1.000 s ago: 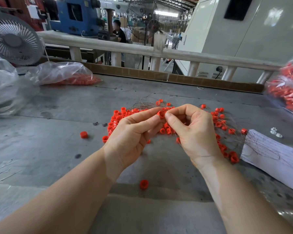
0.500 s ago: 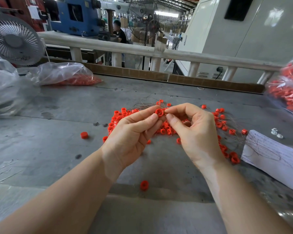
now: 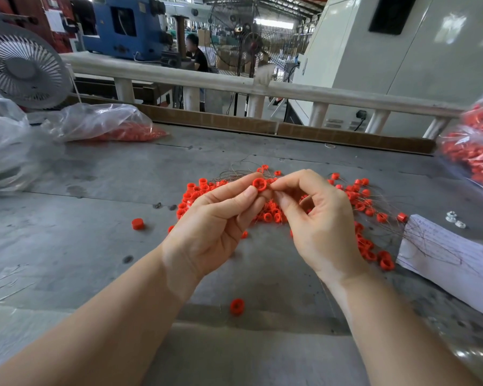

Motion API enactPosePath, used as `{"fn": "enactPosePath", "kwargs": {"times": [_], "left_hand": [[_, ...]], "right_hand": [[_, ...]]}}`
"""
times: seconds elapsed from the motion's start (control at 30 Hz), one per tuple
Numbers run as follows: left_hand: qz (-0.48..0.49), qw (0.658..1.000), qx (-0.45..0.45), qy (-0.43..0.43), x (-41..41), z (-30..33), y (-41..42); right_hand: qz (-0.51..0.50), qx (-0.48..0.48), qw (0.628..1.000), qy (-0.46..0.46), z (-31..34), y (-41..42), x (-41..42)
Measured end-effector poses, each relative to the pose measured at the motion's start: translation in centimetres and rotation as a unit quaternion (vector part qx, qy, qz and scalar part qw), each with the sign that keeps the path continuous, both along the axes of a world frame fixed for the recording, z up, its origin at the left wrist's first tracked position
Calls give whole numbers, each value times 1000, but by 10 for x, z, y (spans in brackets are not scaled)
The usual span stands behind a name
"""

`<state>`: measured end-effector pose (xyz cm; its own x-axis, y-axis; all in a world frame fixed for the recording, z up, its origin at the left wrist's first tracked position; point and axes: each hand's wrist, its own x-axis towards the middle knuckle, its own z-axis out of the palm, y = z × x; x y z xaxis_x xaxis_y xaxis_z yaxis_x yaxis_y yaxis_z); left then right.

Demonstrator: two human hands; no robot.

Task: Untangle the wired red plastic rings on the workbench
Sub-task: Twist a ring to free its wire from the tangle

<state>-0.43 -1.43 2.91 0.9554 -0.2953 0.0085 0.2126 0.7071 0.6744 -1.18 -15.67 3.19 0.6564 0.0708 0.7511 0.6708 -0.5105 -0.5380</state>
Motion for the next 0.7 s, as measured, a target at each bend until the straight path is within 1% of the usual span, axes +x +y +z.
{"fn": "enactPosePath", "kwargs": {"times": [0.17,0.27,0.37,0.53,0.7], "left_hand": [[2,1000,-7,0,-1,0,-1],[1,1000,-8,2,-1,0,-1],[-1,1000,-15,4,-1,1,-1],[-11,1000,-21,-2,-5,3,-2],[-9,1000,-21,1,-5,4,-3]], "right_hand": [[-35,-51,997,-53,-2,-2,3],[-35,-56,996,-54,-2,-1,3],[-14,-22,999,-25,-2,0,2],[29,57,997,49,3,2,-2],[41,81,993,82,5,3,-3]]}}
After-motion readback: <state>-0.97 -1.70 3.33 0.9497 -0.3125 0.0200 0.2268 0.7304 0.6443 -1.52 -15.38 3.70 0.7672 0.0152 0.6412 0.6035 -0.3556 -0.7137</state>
